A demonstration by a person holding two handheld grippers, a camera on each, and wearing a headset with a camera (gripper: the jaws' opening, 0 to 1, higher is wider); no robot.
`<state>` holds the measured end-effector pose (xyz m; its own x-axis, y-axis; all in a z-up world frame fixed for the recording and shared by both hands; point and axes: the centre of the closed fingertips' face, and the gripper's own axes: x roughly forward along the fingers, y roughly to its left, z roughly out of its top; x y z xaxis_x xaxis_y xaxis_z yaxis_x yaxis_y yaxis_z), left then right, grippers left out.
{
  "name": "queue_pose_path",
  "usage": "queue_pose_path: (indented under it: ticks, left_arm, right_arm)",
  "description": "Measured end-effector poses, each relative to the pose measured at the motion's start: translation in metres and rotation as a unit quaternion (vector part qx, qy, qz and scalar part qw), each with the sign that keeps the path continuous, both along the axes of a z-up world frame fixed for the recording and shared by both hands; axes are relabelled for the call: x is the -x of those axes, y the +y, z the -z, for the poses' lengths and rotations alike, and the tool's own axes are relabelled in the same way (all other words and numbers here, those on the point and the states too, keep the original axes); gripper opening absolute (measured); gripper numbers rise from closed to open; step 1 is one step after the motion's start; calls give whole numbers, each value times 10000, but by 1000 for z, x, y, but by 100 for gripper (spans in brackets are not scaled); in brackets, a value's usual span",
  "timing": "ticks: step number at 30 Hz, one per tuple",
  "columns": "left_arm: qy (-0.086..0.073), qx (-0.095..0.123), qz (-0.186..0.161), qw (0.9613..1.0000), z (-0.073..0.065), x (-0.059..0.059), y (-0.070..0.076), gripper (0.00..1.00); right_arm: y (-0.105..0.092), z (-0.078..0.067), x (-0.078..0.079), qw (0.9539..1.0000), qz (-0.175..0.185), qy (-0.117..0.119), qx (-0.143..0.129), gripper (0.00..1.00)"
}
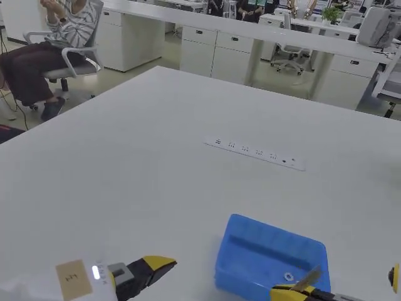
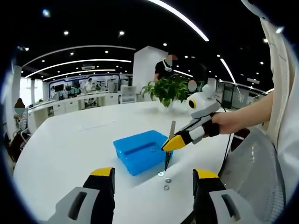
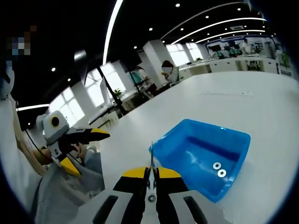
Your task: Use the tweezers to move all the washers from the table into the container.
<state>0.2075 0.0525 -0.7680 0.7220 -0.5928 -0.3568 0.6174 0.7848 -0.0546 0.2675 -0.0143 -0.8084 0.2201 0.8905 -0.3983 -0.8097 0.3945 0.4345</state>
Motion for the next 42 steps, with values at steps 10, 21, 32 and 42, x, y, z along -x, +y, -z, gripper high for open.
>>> queue_pose_path:
  ticks: [10, 21, 32, 42]
  left_arm:
    - [2, -10, -19, 10000, 0, 0, 1, 67]
    - [3, -47, 7, 10000, 1, 0, 0, 67]
    - [-5, -72, 22, 10000, 2, 1, -1, 66]
    - [-13, -27, 11, 10000, 0, 1, -1, 66]
  right_arm:
    - [6, 20, 14, 9992, -273, 99, 288, 3]
    - [13, 20, 35, 9857, -1181, -886, 814, 4]
    - [19, 23, 47, 9524, -1818, -1996, 1416, 1]
    - [18, 15, 49, 9513, -1807, -2025, 1460, 1]
